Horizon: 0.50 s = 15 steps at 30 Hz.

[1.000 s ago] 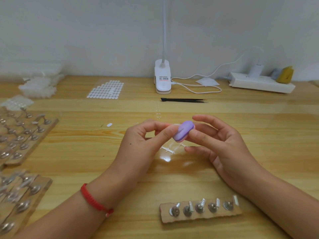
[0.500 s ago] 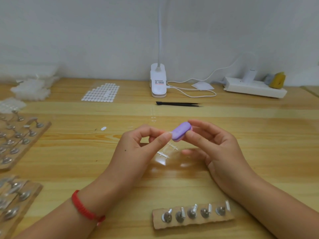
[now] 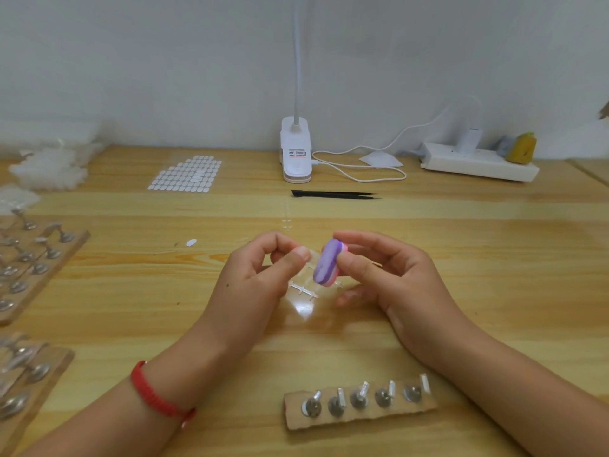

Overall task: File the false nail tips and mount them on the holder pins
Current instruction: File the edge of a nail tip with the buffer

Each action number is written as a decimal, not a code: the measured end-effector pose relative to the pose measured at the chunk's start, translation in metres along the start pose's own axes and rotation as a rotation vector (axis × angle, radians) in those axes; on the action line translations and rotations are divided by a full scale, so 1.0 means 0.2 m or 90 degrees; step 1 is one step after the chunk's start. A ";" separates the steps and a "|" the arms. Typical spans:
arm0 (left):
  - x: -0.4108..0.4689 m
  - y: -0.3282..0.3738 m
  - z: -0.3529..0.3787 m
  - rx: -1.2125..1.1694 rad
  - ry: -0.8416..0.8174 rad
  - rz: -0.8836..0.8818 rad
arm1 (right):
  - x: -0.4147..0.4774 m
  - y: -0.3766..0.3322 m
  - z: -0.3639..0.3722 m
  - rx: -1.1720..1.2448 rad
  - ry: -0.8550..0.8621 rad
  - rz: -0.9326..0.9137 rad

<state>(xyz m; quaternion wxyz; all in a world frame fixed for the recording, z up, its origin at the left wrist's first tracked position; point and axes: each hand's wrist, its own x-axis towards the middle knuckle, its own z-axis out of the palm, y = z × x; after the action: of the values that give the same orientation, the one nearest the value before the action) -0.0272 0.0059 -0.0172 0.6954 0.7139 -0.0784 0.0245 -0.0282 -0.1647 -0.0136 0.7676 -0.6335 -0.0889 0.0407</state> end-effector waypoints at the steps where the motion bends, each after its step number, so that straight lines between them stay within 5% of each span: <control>1: 0.00 0.00 0.00 0.005 -0.002 -0.001 | 0.00 0.00 0.00 -0.013 -0.009 -0.002; 15: -0.01 -0.01 0.01 0.012 -0.049 0.027 | 0.00 0.01 0.00 -0.018 -0.029 0.013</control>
<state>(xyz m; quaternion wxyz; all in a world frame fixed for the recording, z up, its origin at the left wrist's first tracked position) -0.0284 0.0033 -0.0185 0.6844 0.7191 -0.1198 0.0124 -0.0279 -0.1639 -0.0152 0.7561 -0.6438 -0.1002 0.0613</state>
